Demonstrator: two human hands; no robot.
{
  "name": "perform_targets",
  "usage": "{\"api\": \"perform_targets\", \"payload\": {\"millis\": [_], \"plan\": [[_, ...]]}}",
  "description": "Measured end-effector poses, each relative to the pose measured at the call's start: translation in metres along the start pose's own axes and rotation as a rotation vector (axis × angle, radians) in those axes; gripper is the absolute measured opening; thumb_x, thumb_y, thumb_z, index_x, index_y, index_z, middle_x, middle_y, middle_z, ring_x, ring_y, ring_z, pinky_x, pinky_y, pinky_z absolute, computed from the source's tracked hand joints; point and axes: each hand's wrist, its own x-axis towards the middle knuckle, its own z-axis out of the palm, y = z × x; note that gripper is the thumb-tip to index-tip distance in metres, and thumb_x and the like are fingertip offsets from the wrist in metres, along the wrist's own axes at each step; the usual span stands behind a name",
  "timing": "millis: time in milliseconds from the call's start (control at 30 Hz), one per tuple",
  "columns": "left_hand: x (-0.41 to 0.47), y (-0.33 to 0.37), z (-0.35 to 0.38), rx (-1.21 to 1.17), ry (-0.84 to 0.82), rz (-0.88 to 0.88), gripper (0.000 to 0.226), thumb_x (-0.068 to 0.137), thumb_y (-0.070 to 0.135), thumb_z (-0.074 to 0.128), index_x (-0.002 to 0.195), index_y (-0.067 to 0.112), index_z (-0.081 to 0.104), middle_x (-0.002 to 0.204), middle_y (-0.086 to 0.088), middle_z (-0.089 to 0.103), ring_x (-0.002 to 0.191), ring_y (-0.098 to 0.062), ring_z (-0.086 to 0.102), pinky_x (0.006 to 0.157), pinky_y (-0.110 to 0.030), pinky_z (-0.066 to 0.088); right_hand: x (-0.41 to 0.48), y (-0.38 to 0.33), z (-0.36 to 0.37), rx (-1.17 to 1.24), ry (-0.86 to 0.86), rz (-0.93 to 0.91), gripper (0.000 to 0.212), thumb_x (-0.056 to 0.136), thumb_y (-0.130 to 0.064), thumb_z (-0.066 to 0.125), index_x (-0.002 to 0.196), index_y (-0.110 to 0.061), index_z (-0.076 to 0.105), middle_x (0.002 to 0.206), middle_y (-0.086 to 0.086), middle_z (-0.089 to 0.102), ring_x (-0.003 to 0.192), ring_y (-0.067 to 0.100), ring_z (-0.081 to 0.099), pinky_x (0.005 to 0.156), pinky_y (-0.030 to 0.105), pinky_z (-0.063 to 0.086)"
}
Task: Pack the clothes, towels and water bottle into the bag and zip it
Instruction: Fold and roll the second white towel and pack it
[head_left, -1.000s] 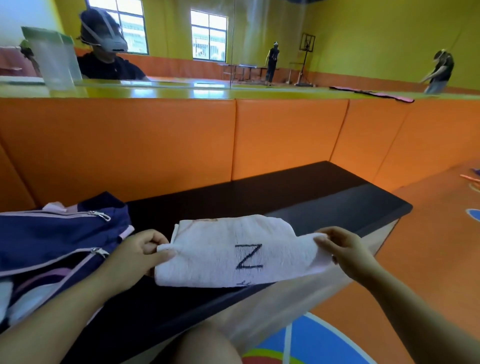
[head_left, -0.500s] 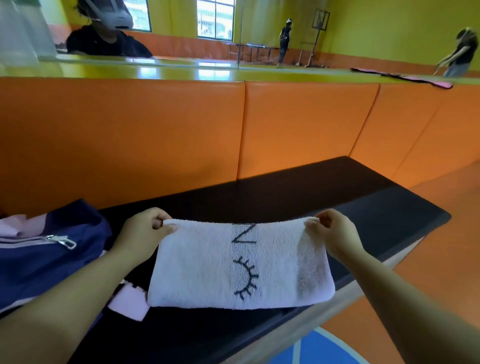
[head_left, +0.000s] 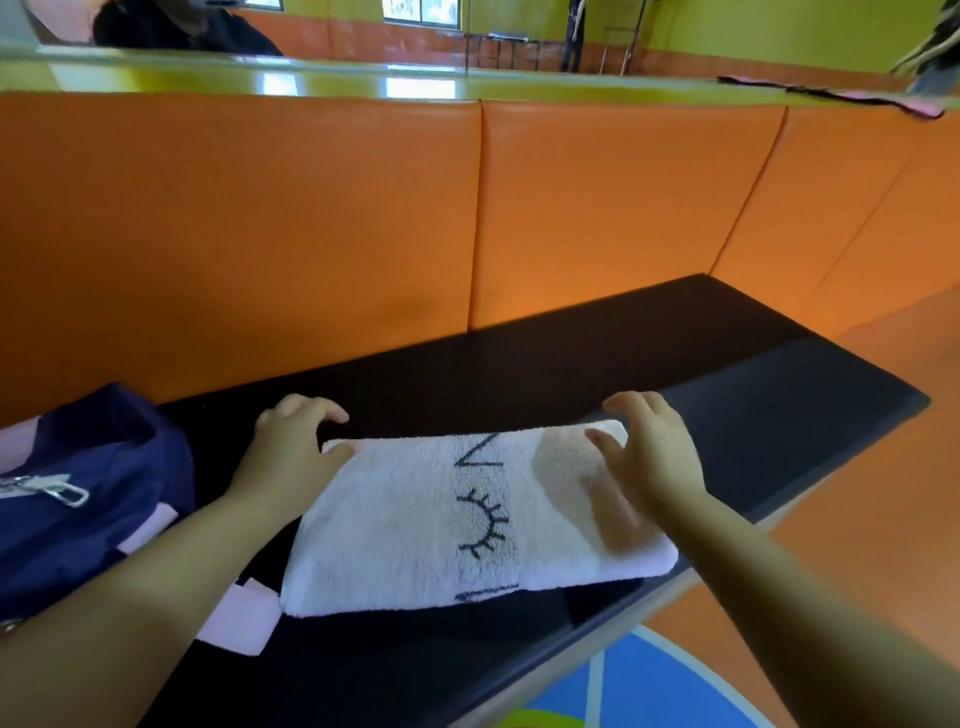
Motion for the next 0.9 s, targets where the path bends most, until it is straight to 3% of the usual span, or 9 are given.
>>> {"api": "perform_targets", "payload": {"millis": [133,233,333,433,500,567,733,833,900], "plan": [[-0.015,0.016,0.006,0.022,-0.263,0.243,0.032,0.087,0.026,0.063,0.118,0.02,0.058,0.121,0.011,0.046,0.116,-0.007,0.038,0.101,-0.025,0.034,-0.056,-0.043,-0.009,0.047,-0.217,-0.223,0.032,0.089,-0.04,0.058,0.114,-0.02,0.06,0.116,-0.002,0.058,0.099,0.019,0.056,0.08,0.032,0.045],[-0.026,0.022,0.014,0.193,-0.513,0.309,0.044,0.094,0.036,0.05,0.137,0.028,0.044,0.148,0.009,0.034,0.138,-0.01,0.024,0.108,-0.021,0.02,-0.091,-0.054,-0.008,-0.135,-0.41,-0.364,0.026,0.097,-0.041,0.043,0.112,-0.025,0.057,0.115,-0.003,0.058,0.1,0.022,0.056,0.08,0.032,0.044],[-0.03,0.023,0.016,0.298,-0.566,0.288,0.047,0.095,0.044,0.042,0.142,0.037,0.034,0.156,0.007,0.021,0.142,-0.012,0.021,0.112,-0.027,0.019,-0.097,-0.046,-0.008,-0.288,-0.515,-0.377,0.029,0.101,-0.035,0.034,0.125,-0.029,0.049,0.136,0.001,0.046,0.125,0.024,0.045,0.096,0.038,0.037],[-0.034,0.029,0.014,0.42,-0.564,0.343,0.05,0.092,0.053,0.042,0.14,0.041,0.034,0.149,0.008,0.034,0.133,-0.011,0.035,0.105,-0.024,0.03,-0.085,-0.033,-0.003,-0.402,-0.62,-0.304,0.049,0.101,-0.042,0.026,0.146,-0.023,0.025,0.159,0.001,0.014,0.145,0.022,0.013,0.115,0.05,0.014],[-0.037,0.036,0.013,0.481,-0.561,0.39,0.051,0.091,0.057,0.04,0.139,0.042,0.035,0.135,0.009,0.046,0.122,-0.012,0.046,0.097,-0.025,0.037,-0.072,-0.026,0.0,-0.41,-0.667,-0.233,0.06,0.098,-0.051,0.016,0.15,-0.022,0.014,0.16,-0.004,0.003,0.147,0.022,0.001,0.115,0.056,0.002],[-0.041,0.041,0.013,0.495,-0.561,0.422,0.051,0.09,0.058,0.039,0.138,0.041,0.037,0.112,0.011,0.05,0.109,-0.012,0.051,0.087,-0.024,0.039,-0.056,-0.019,0.003,-0.456,-0.702,-0.223,0.056,0.099,-0.05,0.017,0.15,-0.028,0.013,0.16,-0.005,-0.004,0.146,0.028,-0.007,0.112,0.065,-0.002],[-0.06,0.05,0.016,0.373,-0.571,0.453,0.05,0.089,0.056,0.046,0.135,0.037,0.044,0.093,0.015,0.041,0.088,-0.006,0.044,0.079,-0.021,0.037,-0.028,-0.002,0.005,-0.456,-0.632,-0.078,0.049,0.097,-0.054,0.023,0.145,-0.048,0.01,0.159,-0.002,-0.014,0.141,0.036,-0.024,0.103,0.072,-0.012],[-0.073,0.048,0.024,0.292,-0.546,0.489,0.062,0.08,0.068,0.041,0.132,0.035,0.049,0.088,0.019,0.038,0.088,-0.003,0.038,0.078,-0.021,0.034,-0.026,0.001,0.009,-0.505,-0.497,-0.087,0.049,0.099,-0.046,0.03,0.145,-0.044,0.013,0.159,0.005,-0.013,0.14,0.038,-0.024,0.107,0.069,-0.009],[-0.081,0.04,0.031,0.243,-0.506,0.536,0.081,0.067,0.079,0.028,0.131,0.033,0.049,0.098,0.02,0.038,0.099,-0.004,0.033,0.084,-0.019,0.032,-0.035,-0.001,0.011,-0.492,-0.383,-0.154,0.052,0.099,-0.041,0.036,0.146,-0.037,0.017,0.16,0.008,-0.005,0.143,0.038,-0.015,0.111,0.064,-0.004]]}}
